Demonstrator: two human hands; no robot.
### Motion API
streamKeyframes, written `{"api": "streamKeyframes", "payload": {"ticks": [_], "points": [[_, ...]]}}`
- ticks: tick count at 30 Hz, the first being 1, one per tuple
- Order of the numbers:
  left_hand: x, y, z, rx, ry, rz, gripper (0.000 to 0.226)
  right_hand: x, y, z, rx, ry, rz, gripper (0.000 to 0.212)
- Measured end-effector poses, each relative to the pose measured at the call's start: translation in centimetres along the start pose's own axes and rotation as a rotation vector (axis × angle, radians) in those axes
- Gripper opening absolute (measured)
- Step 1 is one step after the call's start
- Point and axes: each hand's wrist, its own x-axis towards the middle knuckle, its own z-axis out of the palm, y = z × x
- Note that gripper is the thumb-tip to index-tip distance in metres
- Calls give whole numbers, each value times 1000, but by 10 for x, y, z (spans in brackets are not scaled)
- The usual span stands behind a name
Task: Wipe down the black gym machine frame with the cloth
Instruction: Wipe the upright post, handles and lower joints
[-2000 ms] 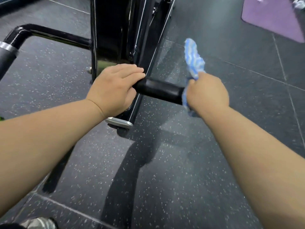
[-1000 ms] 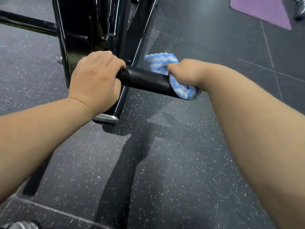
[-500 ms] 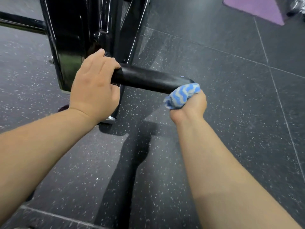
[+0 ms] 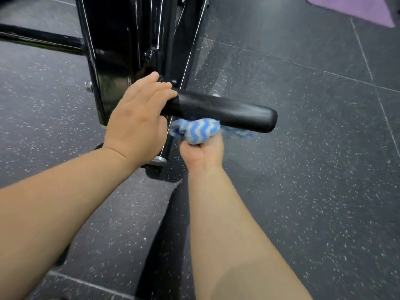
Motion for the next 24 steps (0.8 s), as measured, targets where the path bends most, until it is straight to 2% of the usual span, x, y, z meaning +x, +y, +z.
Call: {"api": "streamKeyframes", "payload": {"ticks": [2,6,9,12,14,16,21,24], "points": [[-3,-5,-1,-8,-5,22,47,2,15,11,2,-61,127,18],[-4,-13,-4,-29,-16,86,45,3,21,16,-139,-221,190,24],[-4,-20,-4,-58,-24,122,45,-6,9,5,-243,-188,145,27],[-3,-23,-7,-82,-41,158,44,-19,5,-11,-208,-156,39,36],[-3,-24,-12,-125,-49,147,41,-15,11,-5,-156,-157,75,31],[-8,-25,-17,-155,-68,122,40,-17,15,9,-261,-157,121,22],[-32,-20,-14,-37,-73,271,44,-33,6,-3,-461,-289,159,30],[-17,-8,-19,-31,-25,329,25,-37,2,-2,-548,-253,105,19]]}}
